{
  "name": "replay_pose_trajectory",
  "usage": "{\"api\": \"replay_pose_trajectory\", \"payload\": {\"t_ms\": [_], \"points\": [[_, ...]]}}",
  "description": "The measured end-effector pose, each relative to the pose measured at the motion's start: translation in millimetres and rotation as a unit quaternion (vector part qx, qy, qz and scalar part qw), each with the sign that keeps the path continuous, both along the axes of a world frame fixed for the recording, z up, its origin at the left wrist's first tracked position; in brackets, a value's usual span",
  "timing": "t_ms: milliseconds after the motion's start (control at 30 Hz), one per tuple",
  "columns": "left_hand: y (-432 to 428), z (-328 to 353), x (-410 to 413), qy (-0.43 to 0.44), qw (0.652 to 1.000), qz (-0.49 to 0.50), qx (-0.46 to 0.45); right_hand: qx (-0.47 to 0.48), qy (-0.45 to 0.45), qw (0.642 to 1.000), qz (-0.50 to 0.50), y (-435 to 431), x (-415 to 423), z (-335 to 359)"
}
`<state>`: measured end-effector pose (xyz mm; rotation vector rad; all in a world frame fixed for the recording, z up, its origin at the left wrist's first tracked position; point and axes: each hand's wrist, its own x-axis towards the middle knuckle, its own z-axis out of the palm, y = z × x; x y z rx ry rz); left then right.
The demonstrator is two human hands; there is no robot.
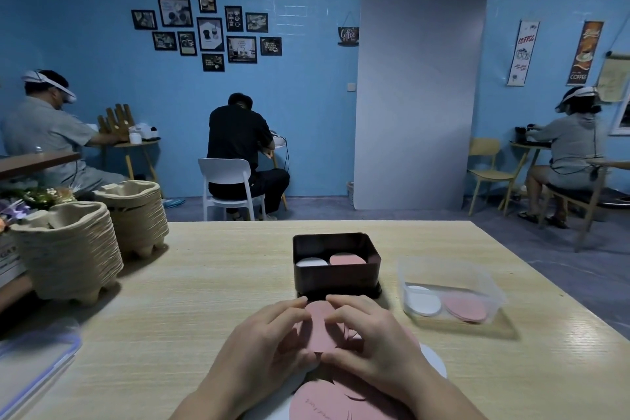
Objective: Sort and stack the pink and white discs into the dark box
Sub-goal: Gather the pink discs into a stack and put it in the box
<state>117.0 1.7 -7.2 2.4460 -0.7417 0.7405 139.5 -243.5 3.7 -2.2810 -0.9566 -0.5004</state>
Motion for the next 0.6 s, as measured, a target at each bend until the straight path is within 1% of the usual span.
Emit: {"api": "replay_pose_trajectory", "payload": {"t_ms": [200, 600], "points": [[0.2, -2.6, 0.6, -0.02, 1.0, -0.003, 0.005, 0.027, 0.006, 1.0, -0.002, -1.7, -0.6, 1.7], [0.6, -0.4, -1.3, -0.006, 1.0, -0.017, 0.007, 0.002, 0.023, 1.0, 0.012, 1.8, -0.1, 1.0]]}}
